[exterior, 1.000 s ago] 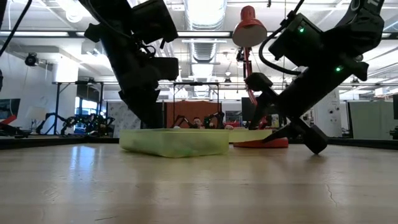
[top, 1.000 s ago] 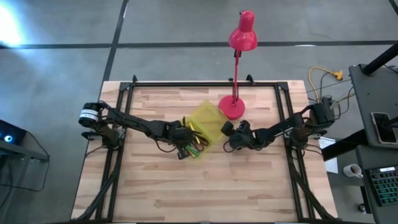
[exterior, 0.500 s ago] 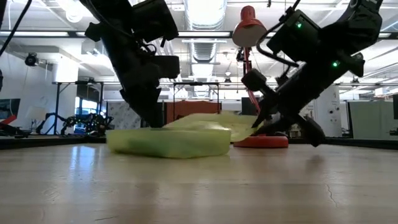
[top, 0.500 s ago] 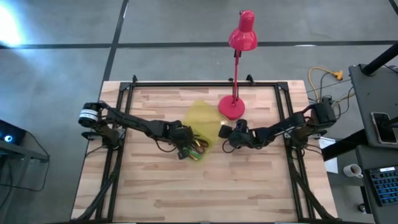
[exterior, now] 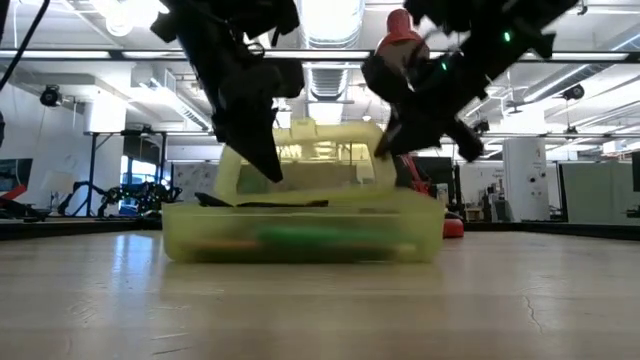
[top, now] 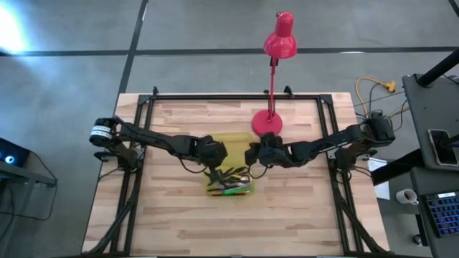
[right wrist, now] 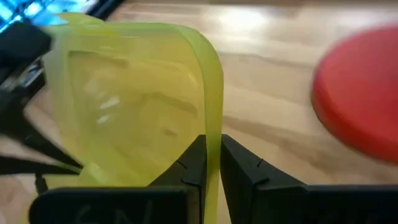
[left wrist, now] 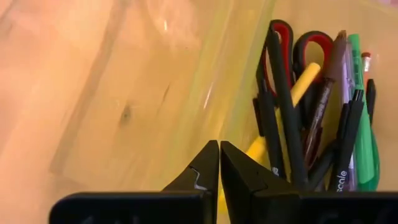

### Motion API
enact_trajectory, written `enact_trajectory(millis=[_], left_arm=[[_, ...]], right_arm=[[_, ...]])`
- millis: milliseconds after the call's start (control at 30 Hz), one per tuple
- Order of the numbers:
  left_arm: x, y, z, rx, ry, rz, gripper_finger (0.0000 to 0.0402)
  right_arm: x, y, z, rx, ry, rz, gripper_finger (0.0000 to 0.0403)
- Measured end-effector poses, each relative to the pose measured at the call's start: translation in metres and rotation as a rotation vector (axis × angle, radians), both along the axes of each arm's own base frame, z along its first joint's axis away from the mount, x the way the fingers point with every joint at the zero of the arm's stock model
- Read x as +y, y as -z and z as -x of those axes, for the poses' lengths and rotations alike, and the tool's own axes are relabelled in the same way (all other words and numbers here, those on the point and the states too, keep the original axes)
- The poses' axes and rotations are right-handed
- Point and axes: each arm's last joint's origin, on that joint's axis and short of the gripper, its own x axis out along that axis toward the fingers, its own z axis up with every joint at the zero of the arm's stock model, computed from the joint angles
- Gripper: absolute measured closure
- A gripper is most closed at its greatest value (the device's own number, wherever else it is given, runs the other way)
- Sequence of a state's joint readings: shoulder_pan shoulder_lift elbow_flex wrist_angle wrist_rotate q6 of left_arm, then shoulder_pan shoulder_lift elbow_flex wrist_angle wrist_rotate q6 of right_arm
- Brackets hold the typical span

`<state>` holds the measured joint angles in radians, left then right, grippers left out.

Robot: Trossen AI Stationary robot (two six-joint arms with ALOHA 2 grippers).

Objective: Pick & place school supplies into a supply box
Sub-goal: Move the yellow supply box from the top to the center of the table, then adjust the pens inside the yellow supply box

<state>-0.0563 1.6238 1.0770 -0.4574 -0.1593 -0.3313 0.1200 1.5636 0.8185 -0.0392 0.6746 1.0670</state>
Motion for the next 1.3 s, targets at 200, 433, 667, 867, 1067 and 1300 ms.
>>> enact_trajectory(millis=[200, 433, 667, 867, 1067, 1300], left_arm=[[-0.001, -0.037, -0.001, -0.059, -0.012, -0.020, 0.0402], [0.001, -0.076, -0.003, -0.160, -0.023, -0.080, 0.0402], [-0.007, -0.046, 0.000, -0.068, -0.038, -0.098, 0.0402], [-0.019, -0.051, 0.000, -0.095, -0.035, -0.114, 0.0402], [-0.031, -0.047, 0.010, -0.005, -0.032, -0.079, 0.0402], [-0.046, -0.030, 0.024, 0.093, -0.047, -0.070, 0.0402]], right_arm=[[0.009, -0.021, -0.009, 0.068, -0.095, 0.100, 0.0375], [0.008, -0.011, -0.003, 0.128, -0.086, 0.112, 0.0375], [0.007, 0.003, 0.006, 0.145, -0.056, 0.082, 0.0374], [0.006, 0.004, 0.007, 0.160, -0.058, 0.106, 0.0374], [0.006, 0.004, 0.007, 0.160, -0.046, 0.122, 0.0374], [0.006, 0.004, 0.007, 0.162, -0.047, 0.124, 0.0374]])
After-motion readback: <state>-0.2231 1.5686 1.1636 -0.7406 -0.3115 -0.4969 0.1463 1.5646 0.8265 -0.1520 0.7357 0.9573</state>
